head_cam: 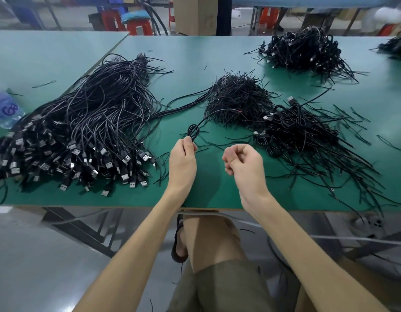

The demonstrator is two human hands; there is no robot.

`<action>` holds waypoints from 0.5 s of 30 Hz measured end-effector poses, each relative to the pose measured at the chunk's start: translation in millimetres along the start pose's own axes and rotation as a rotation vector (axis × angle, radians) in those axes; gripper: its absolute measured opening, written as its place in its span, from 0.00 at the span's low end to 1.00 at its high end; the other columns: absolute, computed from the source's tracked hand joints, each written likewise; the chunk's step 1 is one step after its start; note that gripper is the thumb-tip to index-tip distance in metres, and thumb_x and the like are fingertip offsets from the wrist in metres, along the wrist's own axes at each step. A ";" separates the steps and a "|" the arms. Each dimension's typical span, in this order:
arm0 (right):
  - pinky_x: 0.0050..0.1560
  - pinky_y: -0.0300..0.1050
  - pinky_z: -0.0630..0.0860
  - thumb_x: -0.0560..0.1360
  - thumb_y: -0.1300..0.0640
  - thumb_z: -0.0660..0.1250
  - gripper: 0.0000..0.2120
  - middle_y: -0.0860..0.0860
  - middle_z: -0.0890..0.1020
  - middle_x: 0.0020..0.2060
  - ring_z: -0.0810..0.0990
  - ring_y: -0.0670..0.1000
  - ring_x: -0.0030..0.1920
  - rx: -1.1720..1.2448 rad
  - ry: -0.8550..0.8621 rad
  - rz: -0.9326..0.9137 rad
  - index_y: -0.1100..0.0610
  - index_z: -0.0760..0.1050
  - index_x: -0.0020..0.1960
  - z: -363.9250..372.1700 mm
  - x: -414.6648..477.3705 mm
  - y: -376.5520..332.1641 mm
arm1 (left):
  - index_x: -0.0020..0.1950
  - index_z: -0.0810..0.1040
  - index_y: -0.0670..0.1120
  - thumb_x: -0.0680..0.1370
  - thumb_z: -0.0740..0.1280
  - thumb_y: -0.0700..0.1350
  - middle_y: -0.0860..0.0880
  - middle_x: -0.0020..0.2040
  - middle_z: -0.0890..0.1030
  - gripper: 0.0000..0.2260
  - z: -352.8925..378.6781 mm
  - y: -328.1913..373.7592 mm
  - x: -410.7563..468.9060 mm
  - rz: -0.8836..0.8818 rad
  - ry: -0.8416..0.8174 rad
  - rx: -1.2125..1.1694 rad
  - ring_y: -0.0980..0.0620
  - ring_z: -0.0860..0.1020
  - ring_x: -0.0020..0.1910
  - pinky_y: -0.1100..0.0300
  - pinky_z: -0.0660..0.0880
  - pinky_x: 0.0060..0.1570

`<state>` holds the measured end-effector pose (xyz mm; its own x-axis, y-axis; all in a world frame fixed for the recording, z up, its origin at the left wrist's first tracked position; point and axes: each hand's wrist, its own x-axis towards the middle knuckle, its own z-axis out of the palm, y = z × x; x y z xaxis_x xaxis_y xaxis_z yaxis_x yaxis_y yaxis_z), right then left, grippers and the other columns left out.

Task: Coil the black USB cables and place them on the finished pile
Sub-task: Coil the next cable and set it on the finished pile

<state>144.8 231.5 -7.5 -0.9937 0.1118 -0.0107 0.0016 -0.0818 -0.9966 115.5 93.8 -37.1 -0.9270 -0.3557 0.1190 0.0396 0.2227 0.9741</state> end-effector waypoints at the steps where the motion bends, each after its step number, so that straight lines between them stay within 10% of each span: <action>1: 0.35 0.37 0.72 0.82 0.61 0.66 0.05 0.48 0.80 0.34 0.74 0.44 0.32 0.029 -0.027 -0.011 0.62 0.74 0.49 0.3 -6.4 0.0 | 0.42 0.72 0.48 0.87 0.54 0.52 0.51 0.35 0.71 0.17 0.2 0.2 0.2 0.005 0.000 0.008 0.51 0.68 0.34 0.51 0.67 0.38; 15: 0.36 0.36 0.74 0.80 0.63 0.68 0.08 0.51 0.82 0.38 0.76 0.45 0.34 0.241 0.091 0.138 0.63 0.74 0.58 35.6 19.4 -1.2 | 0.45 0.72 0.43 0.87 0.55 0.49 0.52 0.36 0.71 0.16 -0.3 4.7 -3.9 0.070 -0.143 -0.003 0.52 0.68 0.35 0.53 0.66 0.41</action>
<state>121.5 198.5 -3.6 -0.9717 0.1707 -0.1633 0.0989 -0.3339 -0.9374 119.4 95.9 -32.9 -0.9656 -0.2065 0.1583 0.1070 0.2396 0.9650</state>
